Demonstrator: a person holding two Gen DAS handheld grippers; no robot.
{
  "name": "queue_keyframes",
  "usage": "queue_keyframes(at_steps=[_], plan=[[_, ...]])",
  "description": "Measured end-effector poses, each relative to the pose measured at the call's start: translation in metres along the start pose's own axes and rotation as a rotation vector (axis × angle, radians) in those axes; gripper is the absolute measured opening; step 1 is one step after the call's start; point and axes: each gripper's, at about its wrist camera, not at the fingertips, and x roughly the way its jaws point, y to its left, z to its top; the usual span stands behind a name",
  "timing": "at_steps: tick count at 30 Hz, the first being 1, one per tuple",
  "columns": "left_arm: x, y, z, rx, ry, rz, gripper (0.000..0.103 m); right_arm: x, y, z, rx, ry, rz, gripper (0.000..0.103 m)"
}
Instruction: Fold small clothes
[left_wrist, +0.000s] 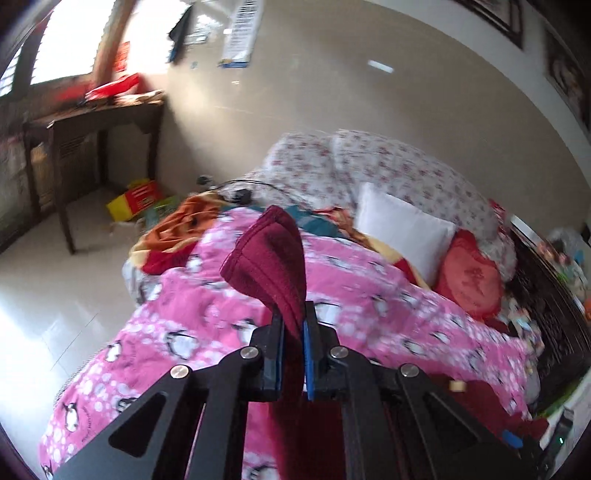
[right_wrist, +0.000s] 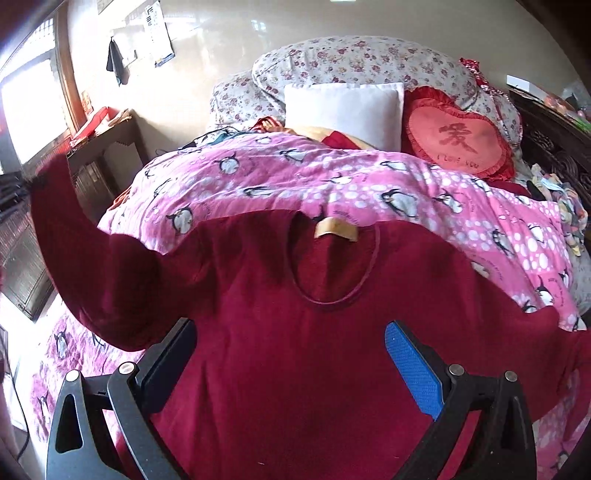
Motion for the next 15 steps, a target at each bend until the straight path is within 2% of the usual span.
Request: queue_keyframes(at_steps=[5,9,12,15], plan=[[-0.019,-0.094,-0.036,0.14,0.034,-0.17,0.008,-0.014,-0.03,-0.001,0.028,-0.004,-0.036,0.103],[-0.008,-0.178,-0.098,0.242,0.136,-0.307,0.008,-0.023,-0.059,-0.005,0.052,-0.003,-0.088,0.103],[0.02,-0.222,-0.154,0.296,0.235,-0.353,0.008,-0.027,-0.085,-0.011,0.1,0.004,-0.112,0.103],[0.055,-0.254,-0.207,0.344,0.315,-0.36,0.008,-0.026,-0.107,-0.017,0.145,0.017,-0.122,0.103]])
